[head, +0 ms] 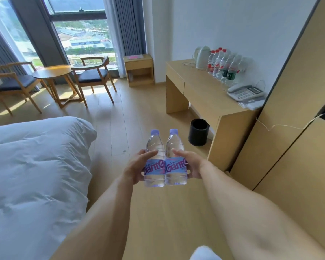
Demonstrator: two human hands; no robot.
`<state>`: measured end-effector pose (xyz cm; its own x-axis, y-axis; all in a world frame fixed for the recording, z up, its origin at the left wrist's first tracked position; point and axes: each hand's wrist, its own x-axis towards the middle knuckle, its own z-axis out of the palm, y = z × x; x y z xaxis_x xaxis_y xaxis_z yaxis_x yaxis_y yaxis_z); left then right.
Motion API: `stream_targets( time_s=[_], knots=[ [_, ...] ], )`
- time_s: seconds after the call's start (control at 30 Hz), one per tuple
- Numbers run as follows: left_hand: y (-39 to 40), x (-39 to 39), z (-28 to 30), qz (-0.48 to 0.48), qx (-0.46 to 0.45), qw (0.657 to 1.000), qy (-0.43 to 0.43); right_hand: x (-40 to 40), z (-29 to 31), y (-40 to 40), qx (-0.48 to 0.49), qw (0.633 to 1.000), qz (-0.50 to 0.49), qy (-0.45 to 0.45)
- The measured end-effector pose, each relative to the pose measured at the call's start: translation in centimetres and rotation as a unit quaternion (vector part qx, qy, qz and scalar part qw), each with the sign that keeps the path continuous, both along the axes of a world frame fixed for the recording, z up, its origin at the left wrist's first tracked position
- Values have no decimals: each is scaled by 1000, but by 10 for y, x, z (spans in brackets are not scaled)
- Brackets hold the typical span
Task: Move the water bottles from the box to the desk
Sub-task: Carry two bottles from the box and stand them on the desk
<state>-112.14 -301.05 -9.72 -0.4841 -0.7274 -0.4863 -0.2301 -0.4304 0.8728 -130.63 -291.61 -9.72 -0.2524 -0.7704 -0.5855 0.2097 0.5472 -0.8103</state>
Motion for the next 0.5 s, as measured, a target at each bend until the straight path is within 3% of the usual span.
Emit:
stream_targets(
  time_s=[0.2, 0.5],
  knots=[
    [-79, -25, -7, 2, -10, 1000, -6, -27, -13, -80, -1, 1000, -2, 2],
    [-228, -61, -9, 52, -37, 998, -17, -82, -28, -250, -13, 997, 69, -35]
  ],
)
